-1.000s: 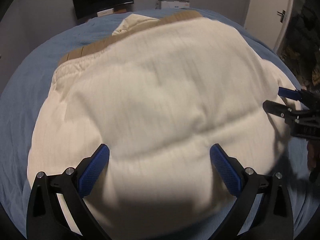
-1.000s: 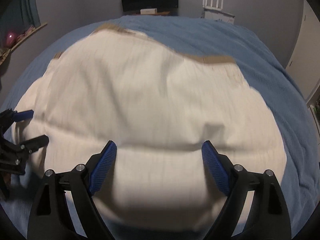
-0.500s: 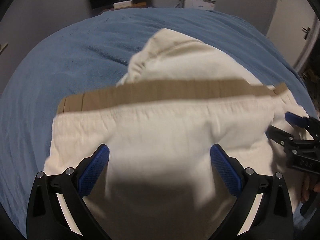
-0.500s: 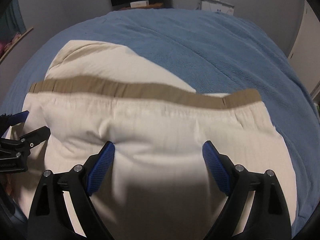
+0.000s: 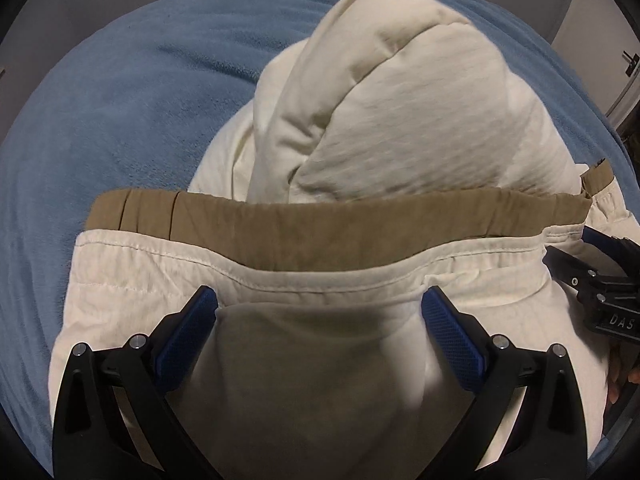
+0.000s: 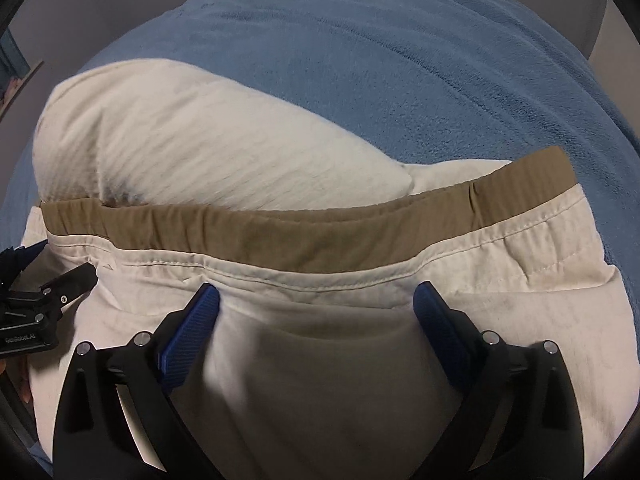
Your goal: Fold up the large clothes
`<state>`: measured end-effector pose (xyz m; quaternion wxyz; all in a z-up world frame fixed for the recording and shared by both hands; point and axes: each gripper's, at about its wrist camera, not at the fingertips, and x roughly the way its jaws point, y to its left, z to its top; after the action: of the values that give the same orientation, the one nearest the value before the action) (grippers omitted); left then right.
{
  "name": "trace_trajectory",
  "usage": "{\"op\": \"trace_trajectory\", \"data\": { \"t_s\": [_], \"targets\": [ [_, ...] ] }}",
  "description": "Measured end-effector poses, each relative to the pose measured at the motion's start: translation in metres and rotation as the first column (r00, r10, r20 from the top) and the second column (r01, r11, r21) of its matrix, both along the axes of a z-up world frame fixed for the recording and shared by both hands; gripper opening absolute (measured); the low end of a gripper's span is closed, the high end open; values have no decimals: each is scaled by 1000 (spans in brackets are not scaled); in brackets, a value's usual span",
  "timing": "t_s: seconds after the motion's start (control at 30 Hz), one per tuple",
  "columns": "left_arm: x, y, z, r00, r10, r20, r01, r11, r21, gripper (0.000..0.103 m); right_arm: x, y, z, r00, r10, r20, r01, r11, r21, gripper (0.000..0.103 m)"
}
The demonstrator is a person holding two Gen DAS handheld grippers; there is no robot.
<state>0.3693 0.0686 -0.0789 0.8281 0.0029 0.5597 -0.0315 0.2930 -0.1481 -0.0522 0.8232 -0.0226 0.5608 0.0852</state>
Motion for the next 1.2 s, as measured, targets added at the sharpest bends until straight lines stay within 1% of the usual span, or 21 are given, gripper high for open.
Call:
{"op": "trace_trajectory", "data": {
  "t_s": [0.07, 0.2, 0.23, 0.4, 0.43, 0.5, 0.53, 0.57, 0.67, 1.0, 1.1, 1.2],
  "targets": [
    [11, 0, -3, 1000, 1, -5, -1, 1000, 5, 98, 6, 0, -2, 1000, 1, -4, -1, 1000, -4, 94],
    [20, 0, -9, 1000, 1, -15, -1, 1000, 13, 98, 12, 5, -4, 1000, 1, -2, -1, 1000, -20, 94],
    [7, -3, -9, 1000, 2, -14, -2, 1000, 14, 98, 13, 6, -5, 1000, 0, 1, 0, 1000, -27, 94],
    [13, -5, -12, 1000, 2, -11, -2, 1000, 17, 98, 18, 13, -7, 1000, 0, 7, 1, 999, -43, 95],
    [8, -3, -22, 1000, 2, -9, -2, 1000, 17, 98, 14, 17, -8, 1000, -1, 8, 1, 999, -44, 95],
    [11, -10, -21, 1000, 3, -8, -3, 1000, 17, 98, 15, 19, -8, 1000, -1, 10, 1, 999, -46, 95],
    [11, -10, -21, 1000, 3, -8, -3, 1000, 18, 98, 8, 31, -9, 1000, -2, 12, 3, 999, -48, 95],
    [2, -9, -19, 1000, 4, -7, -4, 1000, 19, 98, 5, 33, -9, 1000, -3, 13, 3, 999, -49, 95],
    [-5, -13, -20, 1000, 5, -3, -5, 1000, 21, 98, 0, 39, -7, 1000, -4, 17, 4, 999, -52, 95],
    [-15, -12, -25, 1000, 2, 10, -2, 1000, 21, 99, -1, 34, -10, 1000, -4, 20, 5, 999, -51, 95],
    [-19, -12, -24, 999, 3, 35, -4, 1000, 16, 98, -3, 32, -11, 1000, -5, 28, 6, 999, -47, 95],
    [-34, -10, -20, 994, 7, 112, -8, 1000, 5, 98, -11, 28, -9, 997, -5, 75, 7, 1000, -20, 95]
  ]
}}
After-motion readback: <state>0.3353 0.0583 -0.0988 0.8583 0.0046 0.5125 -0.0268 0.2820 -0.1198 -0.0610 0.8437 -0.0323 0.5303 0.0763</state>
